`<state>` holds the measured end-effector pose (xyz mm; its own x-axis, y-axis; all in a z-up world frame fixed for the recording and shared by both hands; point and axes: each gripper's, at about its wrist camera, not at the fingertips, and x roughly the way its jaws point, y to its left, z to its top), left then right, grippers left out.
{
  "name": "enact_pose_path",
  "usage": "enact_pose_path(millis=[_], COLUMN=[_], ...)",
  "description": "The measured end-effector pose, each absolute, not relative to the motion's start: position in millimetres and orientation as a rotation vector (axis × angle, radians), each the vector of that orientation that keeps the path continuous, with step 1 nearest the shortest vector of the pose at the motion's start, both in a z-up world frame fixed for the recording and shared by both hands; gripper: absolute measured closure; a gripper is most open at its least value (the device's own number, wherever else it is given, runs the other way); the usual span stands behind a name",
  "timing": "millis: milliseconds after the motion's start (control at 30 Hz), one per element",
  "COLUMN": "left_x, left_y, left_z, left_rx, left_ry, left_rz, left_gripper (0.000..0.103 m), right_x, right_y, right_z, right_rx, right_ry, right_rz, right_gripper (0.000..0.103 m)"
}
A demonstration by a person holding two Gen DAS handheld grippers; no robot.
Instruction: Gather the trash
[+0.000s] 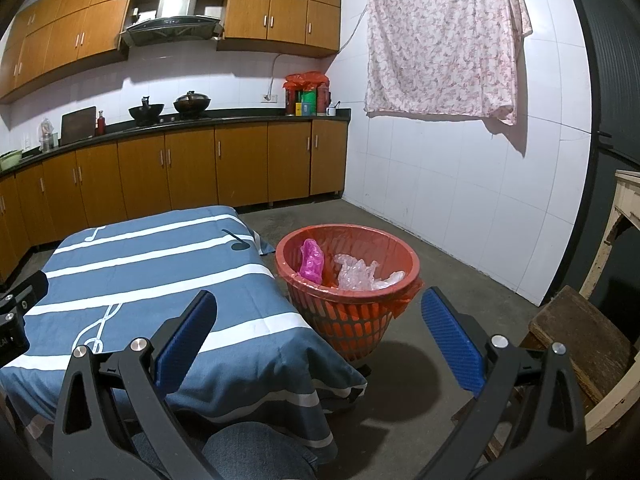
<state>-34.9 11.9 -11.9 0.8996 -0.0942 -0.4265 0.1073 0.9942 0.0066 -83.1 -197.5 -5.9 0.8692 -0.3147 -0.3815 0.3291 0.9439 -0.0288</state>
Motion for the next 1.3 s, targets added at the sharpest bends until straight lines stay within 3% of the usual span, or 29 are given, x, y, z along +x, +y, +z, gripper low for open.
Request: enact_pose_path(millis=[1300], left_x=[-36.6], left_y=[12.7], left_z=[-12.0], left_rx=[0.029], left_ry=[0.445], left_rz=[-0.105], left_gripper=[0.004], right_x=[-83.1], right_y=[-200.2], right_z=[-4.8], right_rx=[0.039], right_ry=[0.394], right_rz=[-0.336], right_gripper=[0.002])
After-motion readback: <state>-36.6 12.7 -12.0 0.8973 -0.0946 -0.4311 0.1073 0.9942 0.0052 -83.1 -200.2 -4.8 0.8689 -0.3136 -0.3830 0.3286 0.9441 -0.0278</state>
